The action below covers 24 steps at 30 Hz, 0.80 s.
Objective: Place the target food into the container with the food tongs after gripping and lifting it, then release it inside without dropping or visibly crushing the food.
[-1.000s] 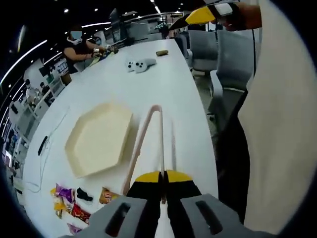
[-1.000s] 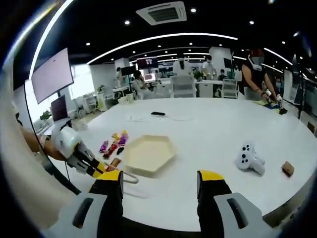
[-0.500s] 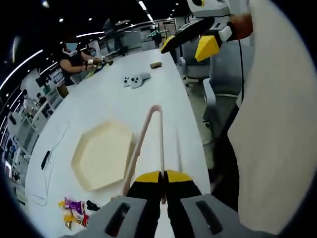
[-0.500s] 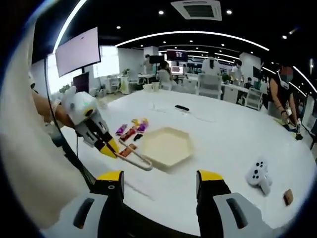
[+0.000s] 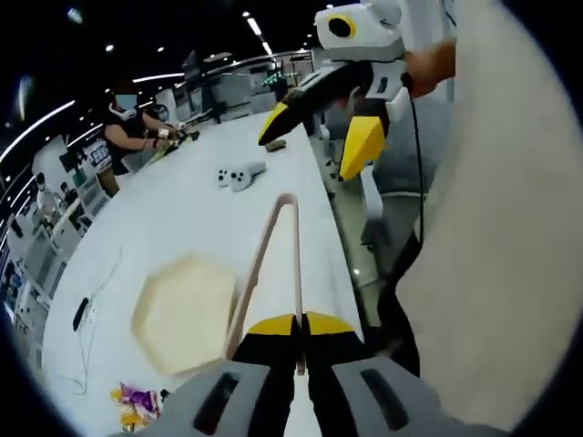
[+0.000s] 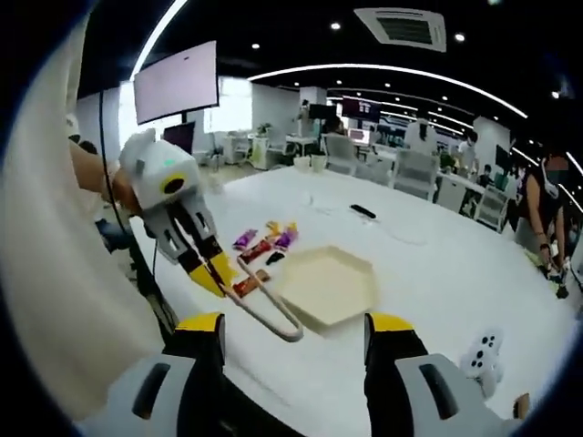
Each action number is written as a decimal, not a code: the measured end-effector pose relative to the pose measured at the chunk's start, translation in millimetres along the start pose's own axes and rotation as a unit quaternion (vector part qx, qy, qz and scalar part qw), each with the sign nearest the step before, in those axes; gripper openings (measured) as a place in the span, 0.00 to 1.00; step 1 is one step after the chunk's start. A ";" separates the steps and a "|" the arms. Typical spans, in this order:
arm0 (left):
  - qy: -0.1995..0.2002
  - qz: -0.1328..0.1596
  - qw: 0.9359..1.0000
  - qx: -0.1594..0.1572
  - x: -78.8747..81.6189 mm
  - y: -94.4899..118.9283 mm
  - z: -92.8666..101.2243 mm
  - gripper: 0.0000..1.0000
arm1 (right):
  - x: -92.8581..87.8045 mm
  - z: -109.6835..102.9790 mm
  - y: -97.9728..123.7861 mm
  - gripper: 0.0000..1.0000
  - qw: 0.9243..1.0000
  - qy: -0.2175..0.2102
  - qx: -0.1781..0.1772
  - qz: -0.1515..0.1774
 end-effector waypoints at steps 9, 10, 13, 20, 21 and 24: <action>0.025 0.035 0.999 -0.015 10.9 8.0 0.1 0.00 | -0.8 -5.2 -2.5 0.61 0.999 -0.004 0.032 0.005; 0.031 0.044 0.998 -0.018 12.2 9.3 0.2 0.00 | -0.8 -4.2 -1.6 0.61 0.999 -0.007 0.032 0.007; 0.049 0.070 0.996 -0.034 16.9 15.6 0.9 0.00 | 2.2 -1.3 2.5 0.61 0.999 -0.018 0.038 0.023; 0.038 0.095 0.993 -0.054 25.5 25.1 4.0 0.00 | 6.6 2.9 6.4 0.58 0.999 -0.014 0.044 0.028; 0.039 0.099 0.993 -0.057 26.7 25.8 4.1 0.00 | 7.5 1.9 6.6 0.58 0.998 -0.015 0.049 0.030; 0.034 0.104 0.992 -0.064 30.6 26.8 4.4 0.00 | 12.4 -2.1 6.0 0.58 0.997 -0.011 0.071 0.034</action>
Point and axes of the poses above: the point that each gripper's makers call its tool centre point, and the gripper's own axes: y roughly backward along the fingers, z roughly to its right, x roughly out of its top, the point moved 10 cm from there along y, roughly backward along the fingers, and after that the axes turned 3 degrees about x, right-handed, at the moved point
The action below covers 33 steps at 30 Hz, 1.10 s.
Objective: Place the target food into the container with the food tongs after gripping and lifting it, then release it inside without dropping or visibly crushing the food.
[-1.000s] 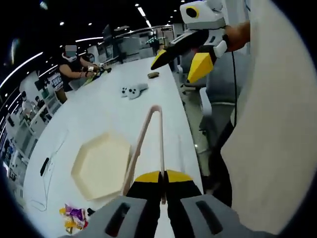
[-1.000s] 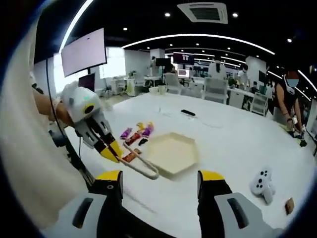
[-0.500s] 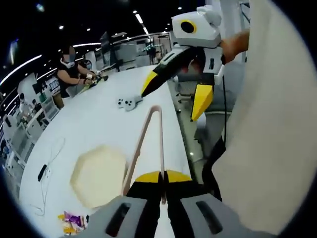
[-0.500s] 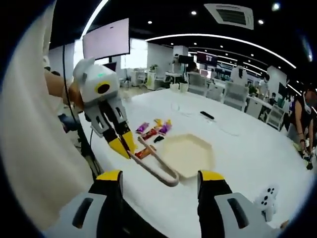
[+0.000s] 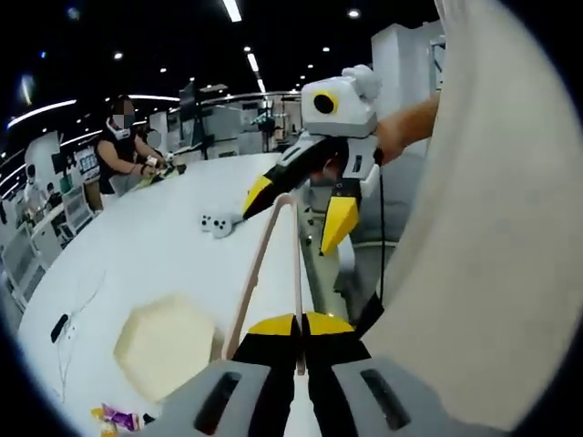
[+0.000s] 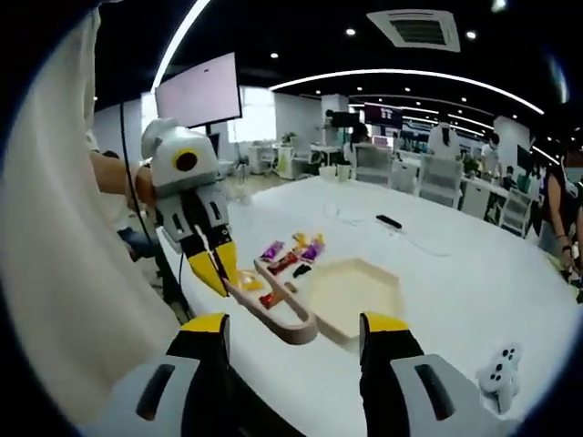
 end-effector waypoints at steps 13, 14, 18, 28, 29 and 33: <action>-0.012 0.025 0.999 -0.026 18.9 3.1 1.9 0.00 | 14.5 -9.2 -2.3 0.58 0.998 0.024 0.062 -0.001; -0.012 0.029 0.999 -0.028 20.9 3.9 2.0 0.00 | 15.1 -9.1 -1.5 0.58 0.998 0.027 0.063 -0.002; -0.019 0.025 0.999 -0.036 22.4 3.2 3.0 0.00 | 19.3 -7.3 -1.0 0.58 0.997 0.029 0.066 0.001; -0.032 0.024 0.998 -0.056 29.0 3.3 9.1 0.00 | 27.7 -9.9 -8.9 0.56 0.995 0.048 0.085 0.000; -0.034 0.024 0.997 -0.058 29.9 3.3 9.7 0.00 | 28.0 -10.1 -9.1 0.56 0.995 0.050 0.086 0.000; -0.041 0.022 0.997 -0.067 33.4 3.5 12.5 0.00 | 29.6 -11.0 -10.2 0.55 0.994 0.057 0.093 -0.003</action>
Point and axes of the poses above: the point that each gripper's makers call its tool centre point, and the gripper's own axes: y roughly backward along the fingers, z roughly to its right, x roughly out of its top, the point moved 10 cm from there along y, roughly backward along the fingers, and after that the axes turned 3 degrees about x, right-handed, at the moved point
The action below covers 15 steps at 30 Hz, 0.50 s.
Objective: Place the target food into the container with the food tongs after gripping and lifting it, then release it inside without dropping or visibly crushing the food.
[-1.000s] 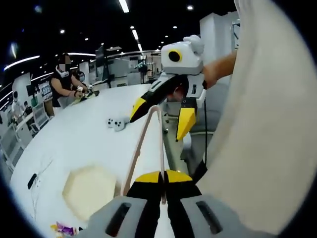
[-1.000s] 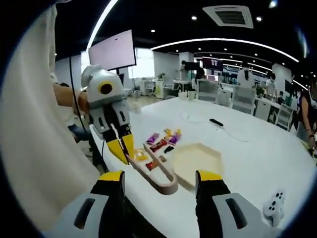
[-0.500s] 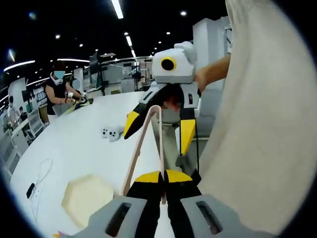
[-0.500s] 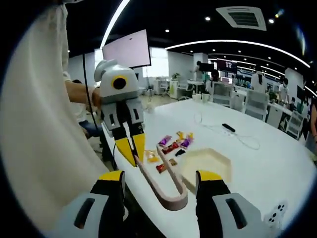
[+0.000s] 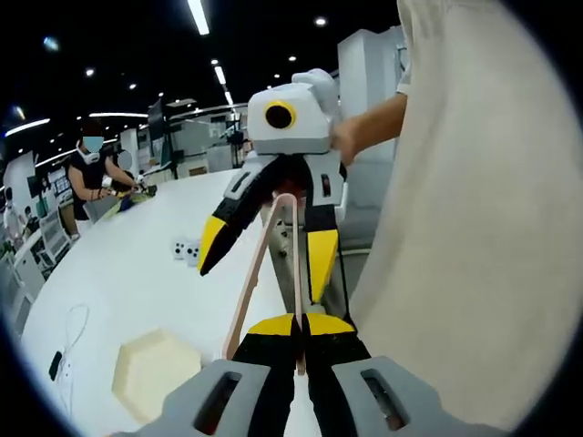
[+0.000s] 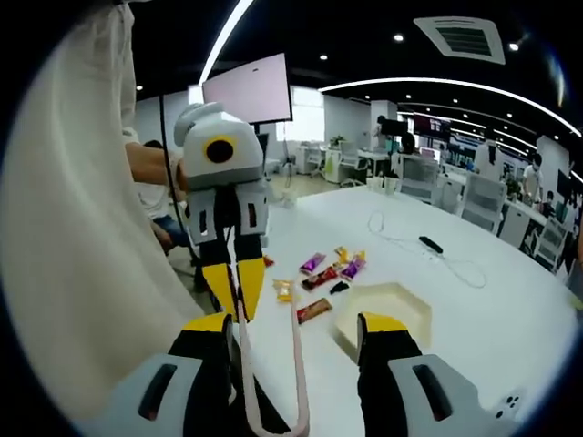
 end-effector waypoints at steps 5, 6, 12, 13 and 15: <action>-0.008 -0.006 1.000 -0.003 2.1 -1.0 0.9 0.00 | 1.0 -2.7 -2.5 0.50 1.000 0.006 0.013 -0.011; -0.010 -0.008 1.000 -0.003 2.2 -1.0 1.1 0.00 | 1.4 -3.8 -3.1 0.50 1.000 0.008 0.015 -0.013; -0.016 -0.015 1.000 -0.006 1.6 -0.7 2.4 0.00 | 2.2 -6.2 -5.0 0.47 0.999 0.025 0.025 -0.023; -0.016 -0.016 1.000 -0.006 1.5 -0.6 2.5 0.00 | 2.7 -6.9 -6.0 0.47 0.999 0.035 0.029 -0.030; -0.017 -0.017 1.000 -0.006 1.3 -0.3 2.8 0.00 | 3.3 -8.6 -6.8 0.45 0.998 0.044 0.037 -0.036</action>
Point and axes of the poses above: the point that each gripper's makers call its tool centre point, and the gripper's own axes: y roughly backward along the fingers, z roughly to its right, x roughly out of its top, the point moved 10 cm from there along y, roughly backward along the fingers, and after that the axes turned 3 degrees about x, right-handed, at the moved point
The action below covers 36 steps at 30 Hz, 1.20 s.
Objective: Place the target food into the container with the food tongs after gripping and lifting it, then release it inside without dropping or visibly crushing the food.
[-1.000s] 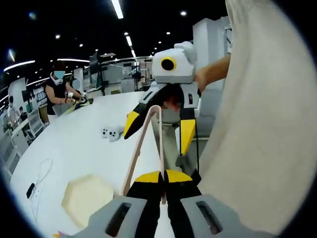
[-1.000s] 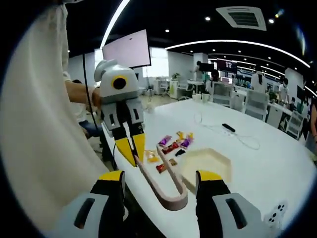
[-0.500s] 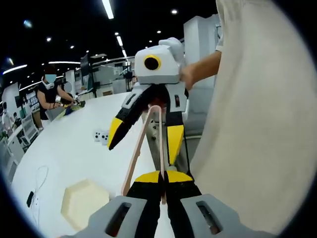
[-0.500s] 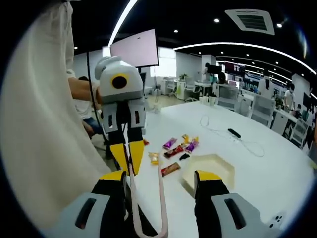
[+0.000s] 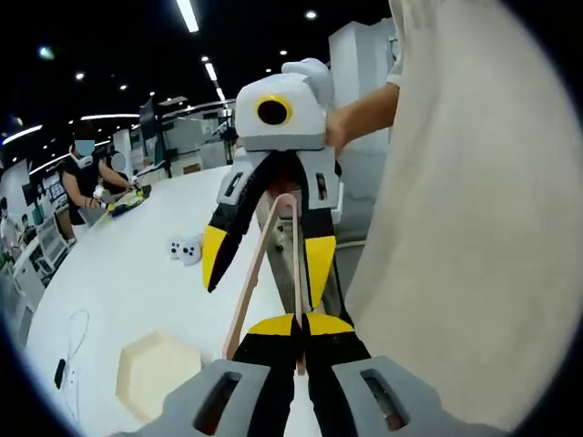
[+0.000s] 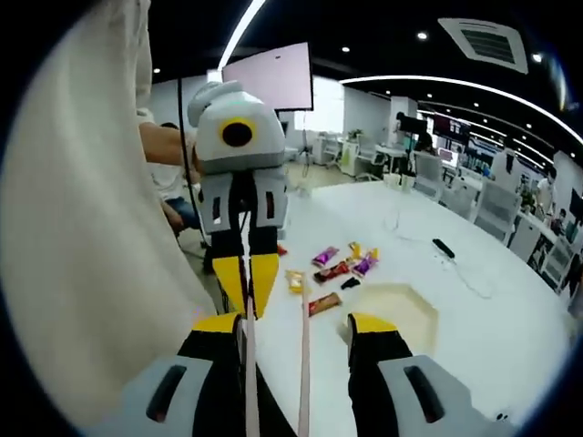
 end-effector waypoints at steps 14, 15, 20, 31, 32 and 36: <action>-0.002 0.000 1.000 -0.004 2.1 2.5 1.2 0.00 | 2.3 -3.2 -5.6 0.29 0.999 0.039 0.024 -0.017; -0.003 -0.001 1.000 -0.003 2.1 2.9 0.9 0.00 | 2.3 -4.3 -5.9 0.28 0.999 0.042 0.026 -0.016; -0.006 -0.002 1.000 0.000 1.1 4.2 -0.5 0.00 | 3.2 -4.9 -7.3 0.26 0.998 0.049 0.020 -0.015; -0.014 -0.019 1.000 -0.007 -1.7 7.1 0.8 0.01 | 1.2 -7.9 -8.3 0.26 0.999 0.039 0.019 -0.016; -0.014 -0.021 1.000 -0.007 -2.3 7.5 0.9 0.01 | 0.3 -8.0 -8.0 0.26 0.999 0.036 0.019 -0.017; -0.010 -0.025 1.000 -0.004 -4.3 9.8 0.7 0.01 | -0.5 -7.7 -6.9 0.26 0.999 0.034 0.018 -0.016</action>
Point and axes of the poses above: the point that each gripper's makers call its tool centre point, and the gripper's own axes: y roughly backward along the fingers, z roughly to its right, x roughly out of its top, the point moved 10 cm from there along y, roughly backward along the fingers, and after that the axes turned 3 degrees about x, right-handed, at the moved point
